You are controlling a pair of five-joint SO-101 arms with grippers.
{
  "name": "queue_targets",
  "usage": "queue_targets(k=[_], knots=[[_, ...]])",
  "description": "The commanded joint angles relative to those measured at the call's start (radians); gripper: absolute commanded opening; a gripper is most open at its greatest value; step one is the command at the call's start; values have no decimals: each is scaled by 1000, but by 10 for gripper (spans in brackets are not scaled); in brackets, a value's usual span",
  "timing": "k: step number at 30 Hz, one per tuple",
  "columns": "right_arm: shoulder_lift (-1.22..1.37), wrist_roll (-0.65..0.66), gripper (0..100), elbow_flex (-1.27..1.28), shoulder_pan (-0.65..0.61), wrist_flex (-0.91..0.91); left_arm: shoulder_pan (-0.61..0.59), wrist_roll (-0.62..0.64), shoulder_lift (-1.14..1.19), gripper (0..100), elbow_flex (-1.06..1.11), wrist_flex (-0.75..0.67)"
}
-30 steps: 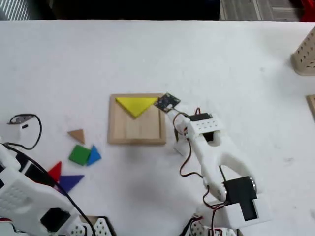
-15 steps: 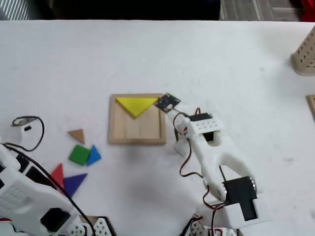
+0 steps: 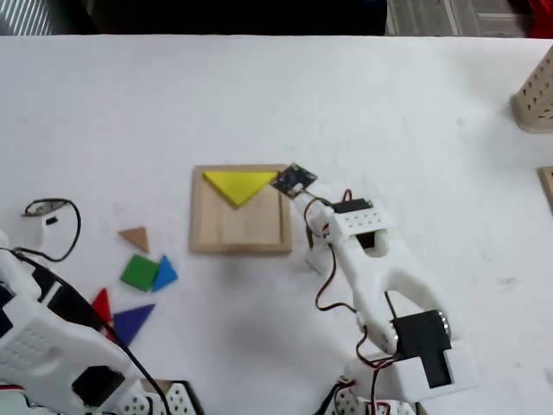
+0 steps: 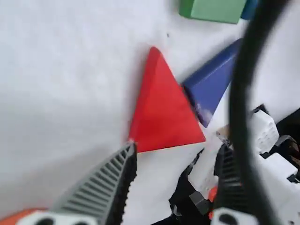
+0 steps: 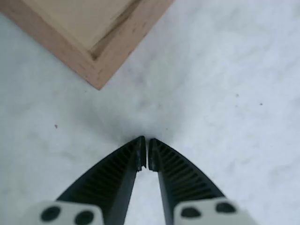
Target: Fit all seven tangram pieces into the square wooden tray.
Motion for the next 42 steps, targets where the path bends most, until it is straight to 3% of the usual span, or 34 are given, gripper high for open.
queue_targets(k=[1,6,11,18,21,26,34,42], knots=[[-22,11,19,3,-15,22,18,31,-165,267,94,-63],[-22,11,19,3,-15,22,61,38,-358,267,282,-126],[-22,11,19,3,-15,22,-2,132,-443,270,307,-226],[-22,11,19,3,-15,22,-41,121,-443,271,394,-379],[-22,11,19,3,-15,22,-48,20,-449,269,514,-496],[-22,11,19,3,-15,22,-88,9,-450,272,575,-615],[-22,11,19,3,-15,22,-91,-28,-450,269,609,-609],[-22,11,19,3,-15,22,-76,-121,-449,268,614,-420]])
